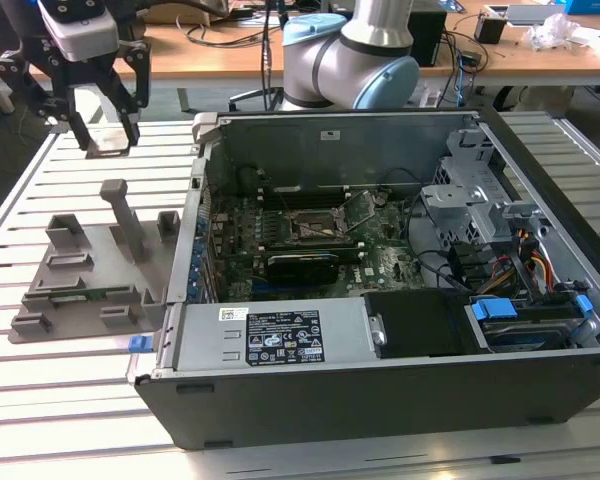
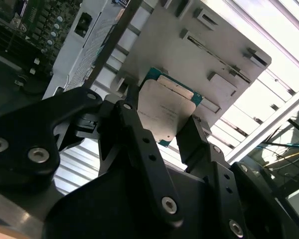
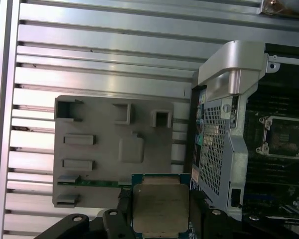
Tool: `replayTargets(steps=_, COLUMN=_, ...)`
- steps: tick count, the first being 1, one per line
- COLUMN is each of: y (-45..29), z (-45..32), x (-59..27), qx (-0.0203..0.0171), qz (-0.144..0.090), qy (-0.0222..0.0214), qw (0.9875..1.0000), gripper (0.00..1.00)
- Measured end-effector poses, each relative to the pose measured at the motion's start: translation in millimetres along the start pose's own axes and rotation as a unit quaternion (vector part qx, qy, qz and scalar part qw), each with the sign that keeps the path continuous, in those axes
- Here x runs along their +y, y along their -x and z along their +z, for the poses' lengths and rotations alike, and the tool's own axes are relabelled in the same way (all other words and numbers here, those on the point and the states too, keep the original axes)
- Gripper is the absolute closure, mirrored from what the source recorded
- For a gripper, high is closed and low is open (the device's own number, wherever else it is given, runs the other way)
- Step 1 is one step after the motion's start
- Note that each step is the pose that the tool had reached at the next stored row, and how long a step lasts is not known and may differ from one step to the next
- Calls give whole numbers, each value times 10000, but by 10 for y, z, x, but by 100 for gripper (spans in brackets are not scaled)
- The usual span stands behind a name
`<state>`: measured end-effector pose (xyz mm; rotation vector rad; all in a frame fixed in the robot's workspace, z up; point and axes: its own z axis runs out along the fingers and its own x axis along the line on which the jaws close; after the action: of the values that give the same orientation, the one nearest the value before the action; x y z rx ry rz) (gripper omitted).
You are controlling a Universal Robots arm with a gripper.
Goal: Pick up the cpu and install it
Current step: 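Pick up the cpu and move it towards the insertion slot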
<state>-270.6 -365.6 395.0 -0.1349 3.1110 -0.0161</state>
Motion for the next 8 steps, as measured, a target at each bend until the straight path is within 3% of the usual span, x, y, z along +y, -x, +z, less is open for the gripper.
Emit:
replayTargets(steps=5, y=78, z=3, x=3, qx=0, qz=0, qy=-2, qw=10000, gripper=45)
replayTargets(steps=8, y=161, z=6, x=11, qx=0, qz=0, qy=-8, qw=10000, gripper=45)
